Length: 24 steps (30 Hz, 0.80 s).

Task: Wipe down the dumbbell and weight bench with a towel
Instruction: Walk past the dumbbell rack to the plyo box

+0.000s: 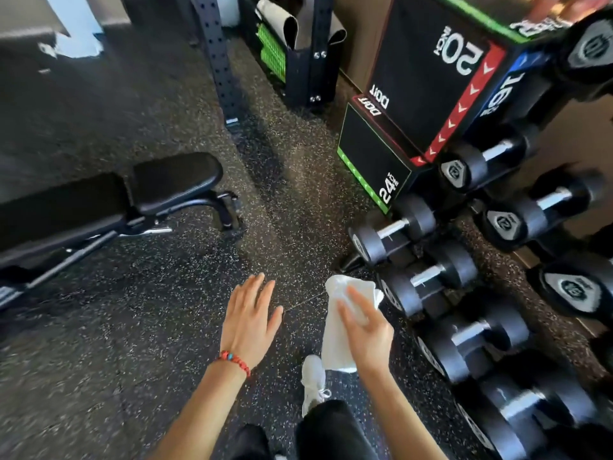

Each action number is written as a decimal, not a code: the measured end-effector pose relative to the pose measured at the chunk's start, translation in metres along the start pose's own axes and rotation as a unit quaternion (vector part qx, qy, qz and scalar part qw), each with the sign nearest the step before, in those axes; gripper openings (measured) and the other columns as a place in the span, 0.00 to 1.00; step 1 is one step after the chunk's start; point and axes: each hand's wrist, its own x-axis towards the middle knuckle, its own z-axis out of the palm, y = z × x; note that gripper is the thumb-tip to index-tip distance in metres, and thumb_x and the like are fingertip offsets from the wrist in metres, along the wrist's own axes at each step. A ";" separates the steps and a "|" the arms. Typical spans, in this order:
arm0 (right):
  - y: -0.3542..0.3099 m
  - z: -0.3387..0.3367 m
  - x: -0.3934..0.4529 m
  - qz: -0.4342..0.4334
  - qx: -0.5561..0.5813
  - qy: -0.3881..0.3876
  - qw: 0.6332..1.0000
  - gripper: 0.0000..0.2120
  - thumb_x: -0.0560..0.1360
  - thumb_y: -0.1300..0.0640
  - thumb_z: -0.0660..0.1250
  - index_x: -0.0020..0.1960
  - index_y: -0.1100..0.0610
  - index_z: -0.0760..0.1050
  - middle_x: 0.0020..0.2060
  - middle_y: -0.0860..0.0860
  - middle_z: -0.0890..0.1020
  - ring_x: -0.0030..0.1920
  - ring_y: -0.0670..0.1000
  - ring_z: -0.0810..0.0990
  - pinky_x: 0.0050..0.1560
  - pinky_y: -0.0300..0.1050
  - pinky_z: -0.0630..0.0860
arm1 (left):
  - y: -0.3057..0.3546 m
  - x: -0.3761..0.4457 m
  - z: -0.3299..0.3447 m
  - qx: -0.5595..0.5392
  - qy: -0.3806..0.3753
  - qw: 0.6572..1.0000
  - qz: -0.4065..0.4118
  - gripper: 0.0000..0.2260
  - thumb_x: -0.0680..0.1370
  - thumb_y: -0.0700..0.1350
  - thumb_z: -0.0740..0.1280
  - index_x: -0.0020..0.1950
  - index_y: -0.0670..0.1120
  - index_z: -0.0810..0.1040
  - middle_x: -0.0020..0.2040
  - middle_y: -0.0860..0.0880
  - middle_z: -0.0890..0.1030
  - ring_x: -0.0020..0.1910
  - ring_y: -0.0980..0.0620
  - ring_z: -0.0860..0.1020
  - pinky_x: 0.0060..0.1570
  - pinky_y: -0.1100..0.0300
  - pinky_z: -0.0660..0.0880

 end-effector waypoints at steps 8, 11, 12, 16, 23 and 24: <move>-0.041 0.007 0.118 -0.008 0.020 -0.021 1.000 0.17 0.69 0.47 0.72 0.57 0.45 0.78 0.33 0.35 0.76 0.36 0.32 0.75 0.37 0.31 0.70 | 0.010 0.114 0.004 0.009 0.018 1.000 -0.016 0.19 0.71 0.43 0.73 0.60 0.37 0.77 0.60 0.36 0.77 0.59 0.37 0.76 0.58 0.39 0.70; -0.057 0.022 0.157 -0.002 0.023 -0.027 0.999 0.18 0.69 0.47 0.72 0.58 0.46 0.78 0.37 0.38 0.78 0.39 0.35 0.76 0.42 0.36 0.70 | 0.001 0.154 0.004 0.004 0.025 0.999 -0.033 0.18 0.73 0.44 0.71 0.60 0.37 0.77 0.61 0.36 0.76 0.59 0.36 0.75 0.59 0.39 0.70; -0.062 0.029 0.171 -0.001 0.021 -0.028 0.999 0.18 0.69 0.47 0.72 0.59 0.45 0.78 0.38 0.40 0.78 0.39 0.38 0.77 0.42 0.37 0.70 | -0.003 0.168 0.005 0.005 0.029 0.999 -0.034 0.18 0.75 0.46 0.67 0.60 0.37 0.77 0.61 0.36 0.76 0.59 0.36 0.75 0.58 0.38 0.71; -0.084 0.065 0.229 -0.010 0.014 -0.037 0.999 0.18 0.69 0.47 0.72 0.58 0.46 0.78 0.35 0.37 0.77 0.36 0.35 0.76 0.38 0.37 0.73 | -0.027 0.233 0.007 0.004 0.032 0.999 -0.029 0.18 0.76 0.48 0.63 0.58 0.36 0.78 0.59 0.35 0.77 0.57 0.35 0.76 0.56 0.36 0.71; -0.141 0.136 0.337 0.006 0.035 -0.020 0.999 0.18 0.69 0.45 0.72 0.58 0.44 0.78 0.39 0.42 0.80 0.40 0.43 0.78 0.43 0.42 0.75 | -0.088 0.371 0.010 0.002 0.018 1.000 -0.002 0.19 0.76 0.48 0.60 0.59 0.36 0.77 0.60 0.35 0.77 0.59 0.36 0.76 0.58 0.38 0.70; -0.151 0.145 0.351 0.008 0.039 -0.016 0.999 0.18 0.69 0.46 0.72 0.58 0.44 0.78 0.38 0.40 0.79 0.40 0.42 0.77 0.43 0.41 0.74 | -0.096 0.391 0.007 0.001 0.011 1.000 0.002 0.20 0.76 0.49 0.58 0.59 0.36 0.77 0.60 0.36 0.77 0.59 0.36 0.76 0.58 0.38 0.71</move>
